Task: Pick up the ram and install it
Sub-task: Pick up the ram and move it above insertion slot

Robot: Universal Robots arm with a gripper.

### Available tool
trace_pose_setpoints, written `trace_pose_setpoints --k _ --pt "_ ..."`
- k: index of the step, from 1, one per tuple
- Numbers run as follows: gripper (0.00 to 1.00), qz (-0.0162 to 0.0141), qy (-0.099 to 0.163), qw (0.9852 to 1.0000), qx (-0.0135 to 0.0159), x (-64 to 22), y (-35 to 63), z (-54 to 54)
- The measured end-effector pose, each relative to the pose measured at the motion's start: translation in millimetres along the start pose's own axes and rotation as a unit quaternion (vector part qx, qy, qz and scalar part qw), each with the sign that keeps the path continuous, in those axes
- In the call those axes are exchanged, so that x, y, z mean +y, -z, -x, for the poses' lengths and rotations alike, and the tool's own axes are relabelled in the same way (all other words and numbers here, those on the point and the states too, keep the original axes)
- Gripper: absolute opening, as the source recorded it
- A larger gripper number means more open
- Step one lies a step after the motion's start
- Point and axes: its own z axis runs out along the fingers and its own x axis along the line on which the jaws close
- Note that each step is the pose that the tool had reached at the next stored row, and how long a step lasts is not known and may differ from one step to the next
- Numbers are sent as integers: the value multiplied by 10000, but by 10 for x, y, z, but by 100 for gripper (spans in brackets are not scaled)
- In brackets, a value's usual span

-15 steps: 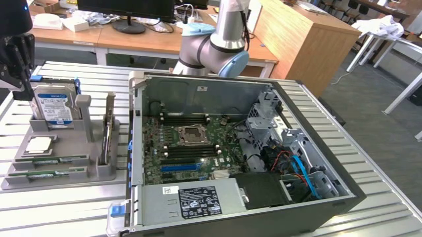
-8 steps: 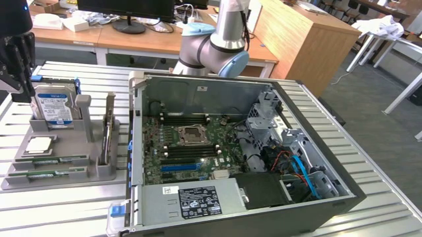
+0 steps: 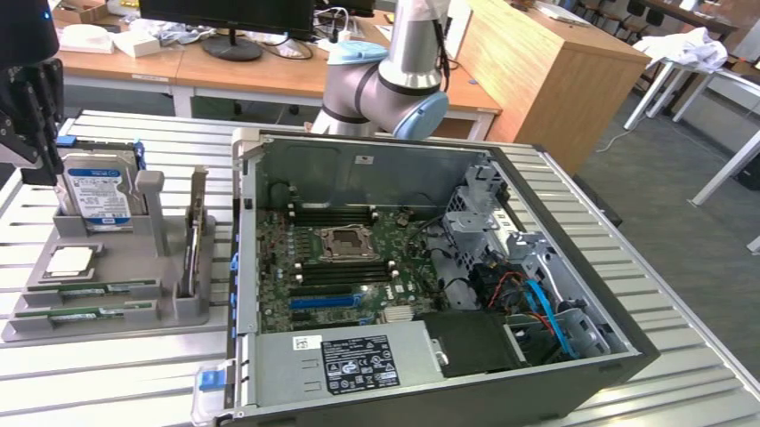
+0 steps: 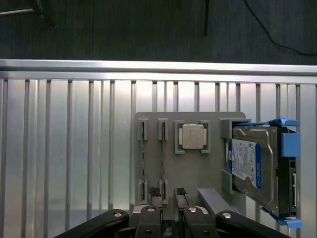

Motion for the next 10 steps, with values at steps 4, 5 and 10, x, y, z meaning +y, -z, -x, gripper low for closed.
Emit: trace_pose_setpoints --k 4,5,10 --pt "24 -1 0 10000 0 0 -1 0" --pt "24 -1 0 10000 0 0 -1 0" --pt "31 -2 0 10000 -1 0 -2 0"
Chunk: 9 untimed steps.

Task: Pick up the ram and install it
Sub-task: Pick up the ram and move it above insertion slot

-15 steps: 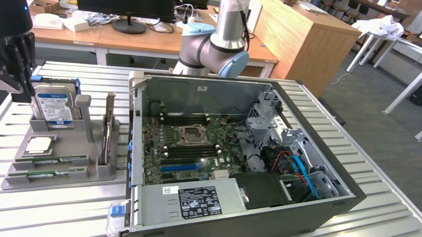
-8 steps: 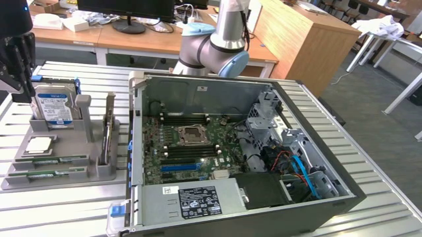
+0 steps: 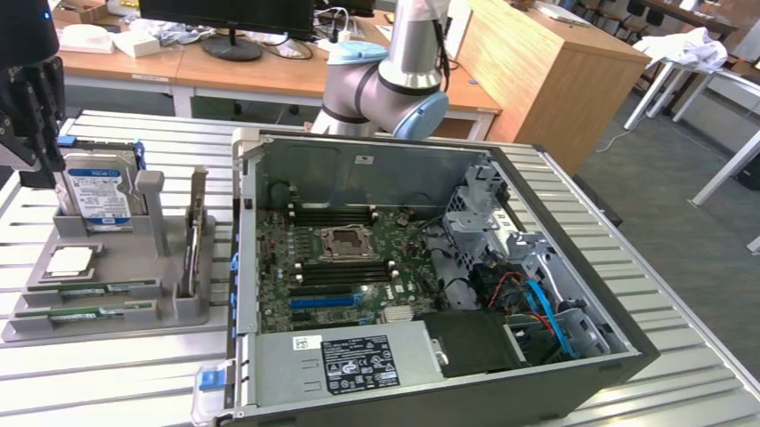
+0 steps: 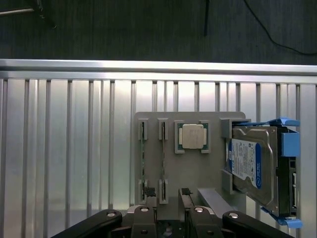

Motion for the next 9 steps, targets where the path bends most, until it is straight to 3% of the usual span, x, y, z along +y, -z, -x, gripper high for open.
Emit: trace_pose_setpoints --k 9 --pt "31 -18 0 10000 1 -4 -123 -3"
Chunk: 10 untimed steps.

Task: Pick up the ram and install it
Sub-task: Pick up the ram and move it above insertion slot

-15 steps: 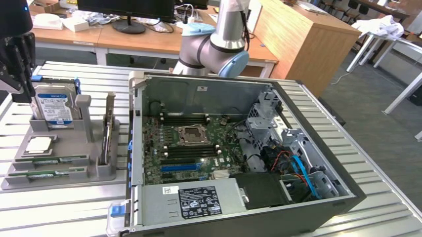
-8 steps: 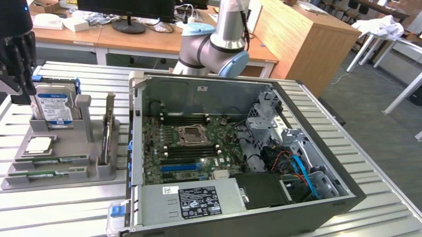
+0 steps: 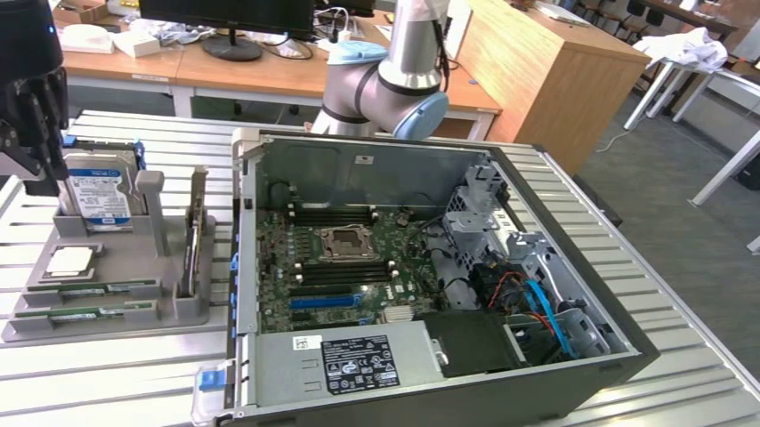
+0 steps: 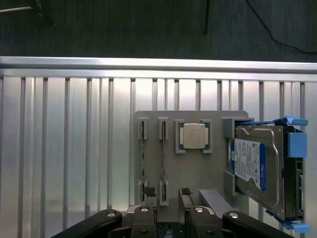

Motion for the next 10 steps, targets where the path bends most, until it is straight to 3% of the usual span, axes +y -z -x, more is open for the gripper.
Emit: trace_pose_setpoints --k 10 --pt "31 0 0 10000 1 -6 -181 -4"
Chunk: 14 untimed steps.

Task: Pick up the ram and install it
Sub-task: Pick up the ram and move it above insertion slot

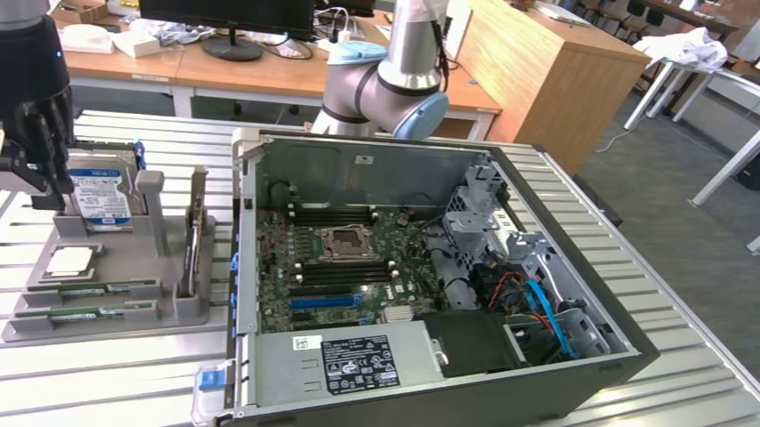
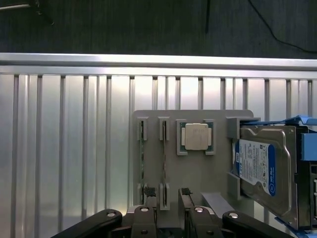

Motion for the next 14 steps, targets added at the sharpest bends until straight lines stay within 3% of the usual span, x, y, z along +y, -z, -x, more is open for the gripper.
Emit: trace_pose_setpoints --k 14 --pt "31 -4 0 10000 0 -7 -213 -5"
